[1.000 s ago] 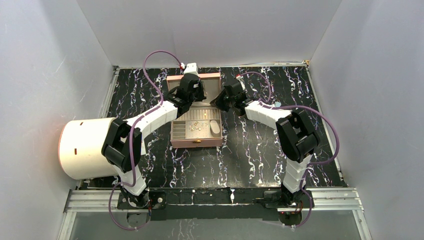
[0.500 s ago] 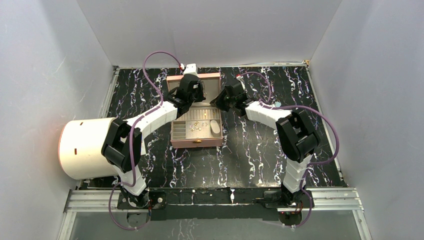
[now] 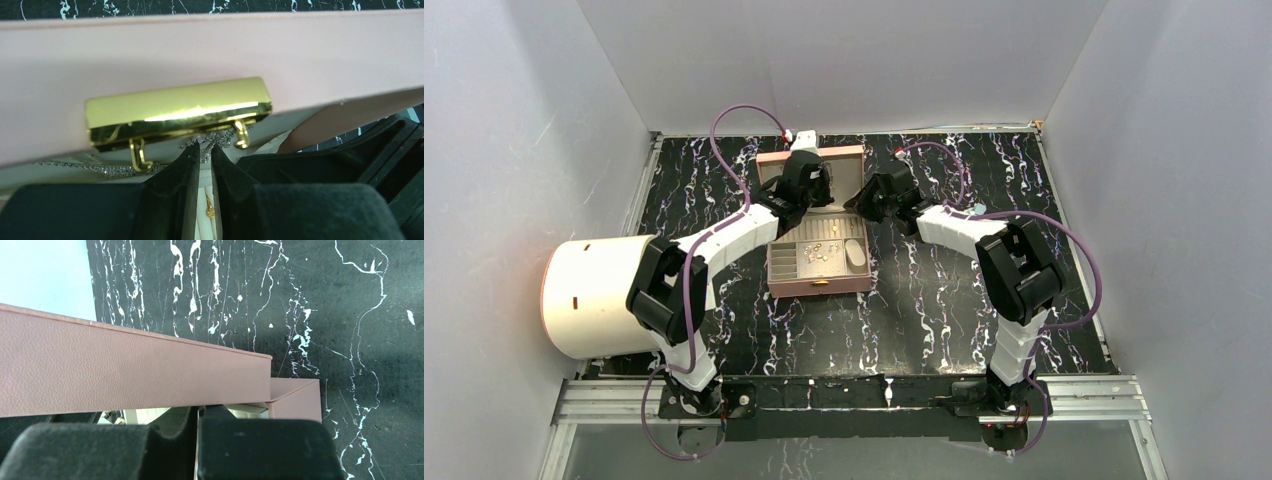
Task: Organize the mixed jewelry
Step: Place the jewelry in the jewelry box.
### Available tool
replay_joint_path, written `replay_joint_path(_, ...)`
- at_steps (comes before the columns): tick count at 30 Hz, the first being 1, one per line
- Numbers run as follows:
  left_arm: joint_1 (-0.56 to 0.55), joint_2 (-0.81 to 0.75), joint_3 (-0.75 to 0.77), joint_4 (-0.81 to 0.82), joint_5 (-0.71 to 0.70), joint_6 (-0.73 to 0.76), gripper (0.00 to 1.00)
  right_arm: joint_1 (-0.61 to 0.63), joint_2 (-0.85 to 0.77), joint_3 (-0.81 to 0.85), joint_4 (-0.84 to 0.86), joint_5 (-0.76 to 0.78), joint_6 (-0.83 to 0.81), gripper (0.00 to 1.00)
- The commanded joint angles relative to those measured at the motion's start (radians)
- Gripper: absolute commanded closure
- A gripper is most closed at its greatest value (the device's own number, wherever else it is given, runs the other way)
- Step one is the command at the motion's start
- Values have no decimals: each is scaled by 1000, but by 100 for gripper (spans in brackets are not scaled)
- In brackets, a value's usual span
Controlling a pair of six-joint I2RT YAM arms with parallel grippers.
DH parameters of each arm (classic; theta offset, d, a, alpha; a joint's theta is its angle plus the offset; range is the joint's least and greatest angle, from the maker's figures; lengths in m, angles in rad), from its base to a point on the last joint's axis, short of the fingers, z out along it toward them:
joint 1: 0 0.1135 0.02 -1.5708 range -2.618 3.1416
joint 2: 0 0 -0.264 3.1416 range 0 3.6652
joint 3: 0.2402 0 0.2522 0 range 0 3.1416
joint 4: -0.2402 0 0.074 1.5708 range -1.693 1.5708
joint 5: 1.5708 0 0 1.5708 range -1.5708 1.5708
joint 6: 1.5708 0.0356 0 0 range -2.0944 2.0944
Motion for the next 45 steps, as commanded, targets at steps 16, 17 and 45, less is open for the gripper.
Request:
replay_joint_path(16, 2, -203, -39, -45, -13, -21, 70, -19, -115, -47, 178, -100, 4, 89)
replay_joint_path(17, 3, -209, -43, -46, -17, -21, 70, -21, -120, -49, 183, -101, 11, 88)
replay_joint_path(45, 4, -405, -60, -217, 6, -41, 46, -44, -330, -92, -11, -116, -60, 59)
